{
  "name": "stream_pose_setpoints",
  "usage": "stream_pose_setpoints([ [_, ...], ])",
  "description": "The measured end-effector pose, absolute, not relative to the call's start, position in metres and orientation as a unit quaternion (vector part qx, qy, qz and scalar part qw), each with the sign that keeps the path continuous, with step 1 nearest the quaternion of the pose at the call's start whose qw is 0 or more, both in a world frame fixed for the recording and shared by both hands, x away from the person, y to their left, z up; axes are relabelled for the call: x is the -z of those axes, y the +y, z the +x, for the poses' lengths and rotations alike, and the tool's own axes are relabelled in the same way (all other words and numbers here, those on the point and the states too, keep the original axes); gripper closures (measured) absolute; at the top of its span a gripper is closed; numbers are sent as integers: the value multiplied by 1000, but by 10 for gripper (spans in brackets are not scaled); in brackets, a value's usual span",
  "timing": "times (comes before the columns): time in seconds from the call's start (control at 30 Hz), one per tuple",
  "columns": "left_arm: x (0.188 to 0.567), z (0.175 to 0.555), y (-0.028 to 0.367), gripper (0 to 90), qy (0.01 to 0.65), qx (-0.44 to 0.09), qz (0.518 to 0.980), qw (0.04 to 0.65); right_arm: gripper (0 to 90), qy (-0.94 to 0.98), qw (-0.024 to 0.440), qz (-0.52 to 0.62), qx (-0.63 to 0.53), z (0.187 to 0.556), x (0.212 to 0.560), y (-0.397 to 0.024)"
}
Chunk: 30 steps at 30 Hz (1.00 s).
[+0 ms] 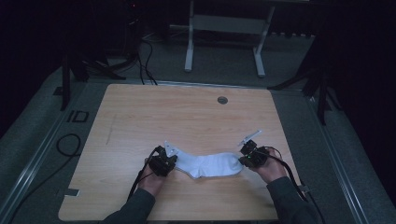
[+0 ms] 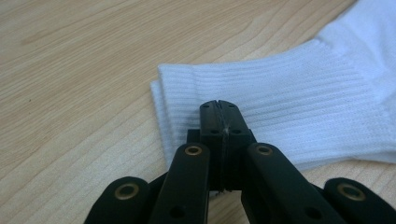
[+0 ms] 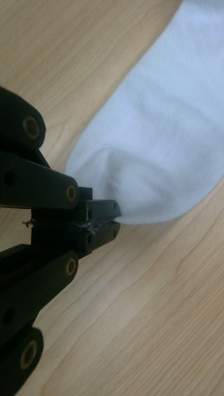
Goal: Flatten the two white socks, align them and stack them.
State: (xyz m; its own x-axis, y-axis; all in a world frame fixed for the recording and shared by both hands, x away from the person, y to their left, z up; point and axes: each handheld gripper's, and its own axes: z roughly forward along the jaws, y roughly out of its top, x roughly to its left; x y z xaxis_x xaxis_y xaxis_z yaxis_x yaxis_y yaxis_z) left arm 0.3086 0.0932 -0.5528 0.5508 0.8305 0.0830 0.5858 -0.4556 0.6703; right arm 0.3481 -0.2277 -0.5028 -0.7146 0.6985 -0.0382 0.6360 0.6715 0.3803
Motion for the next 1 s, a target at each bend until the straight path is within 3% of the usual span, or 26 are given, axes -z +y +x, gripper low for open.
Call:
stream_pose_setpoints([
  [0.13,553,308,93,900,429,-205,827,299,868,907,95,369,-177,350,504,-231],
  [0.23,553,309,94,899,431,-202,826,302,691,902,106,369,-199,350,502,-231],
  [0.43,551,308,96,883,432,-196,823,314,553,874,136,395,-248,354,487,-240],
  [1.0,534,309,116,867,451,-208,795,347,524,869,133,405,-251,365,491,-244],
])
